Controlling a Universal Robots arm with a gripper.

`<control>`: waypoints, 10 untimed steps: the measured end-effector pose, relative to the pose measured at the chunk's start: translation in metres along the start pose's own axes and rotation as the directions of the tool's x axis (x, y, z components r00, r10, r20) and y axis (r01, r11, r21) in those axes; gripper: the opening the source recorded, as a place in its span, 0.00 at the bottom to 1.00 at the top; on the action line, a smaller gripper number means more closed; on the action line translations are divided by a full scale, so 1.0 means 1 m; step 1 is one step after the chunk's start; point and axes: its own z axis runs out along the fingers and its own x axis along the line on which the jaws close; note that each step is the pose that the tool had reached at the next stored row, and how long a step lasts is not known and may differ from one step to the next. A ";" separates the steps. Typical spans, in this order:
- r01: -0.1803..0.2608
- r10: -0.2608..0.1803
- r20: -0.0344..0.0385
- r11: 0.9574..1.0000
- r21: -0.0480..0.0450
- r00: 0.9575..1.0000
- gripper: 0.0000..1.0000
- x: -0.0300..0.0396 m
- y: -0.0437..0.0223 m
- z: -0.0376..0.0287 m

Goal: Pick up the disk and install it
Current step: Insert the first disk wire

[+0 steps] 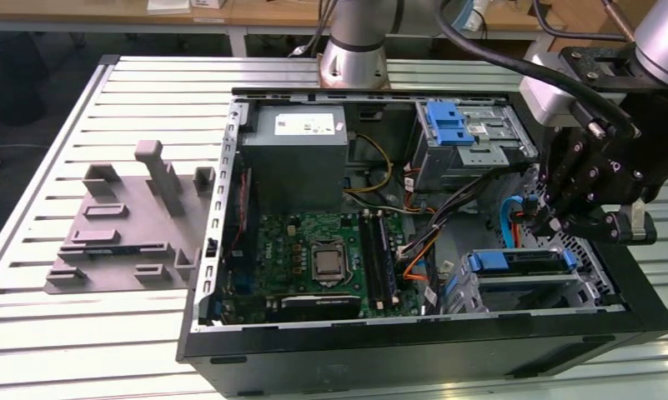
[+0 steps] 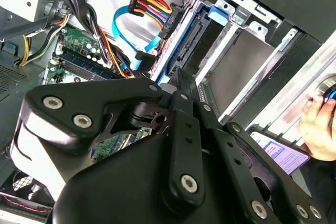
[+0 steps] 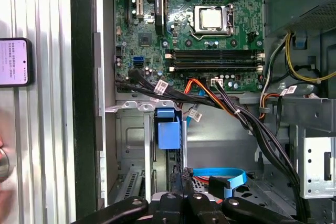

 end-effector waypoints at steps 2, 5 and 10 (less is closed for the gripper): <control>0.000 0.000 0.000 1.000 0.000 1.000 0.11 0.0000 0.0000 0.0000; 0.000 0.000 0.000 1.000 0.002 1.000 0.11 -0.0001 -0.0001 0.0003; 0.000 0.000 0.001 1.000 0.009 1.000 0.11 -0.0016 -0.0066 0.0014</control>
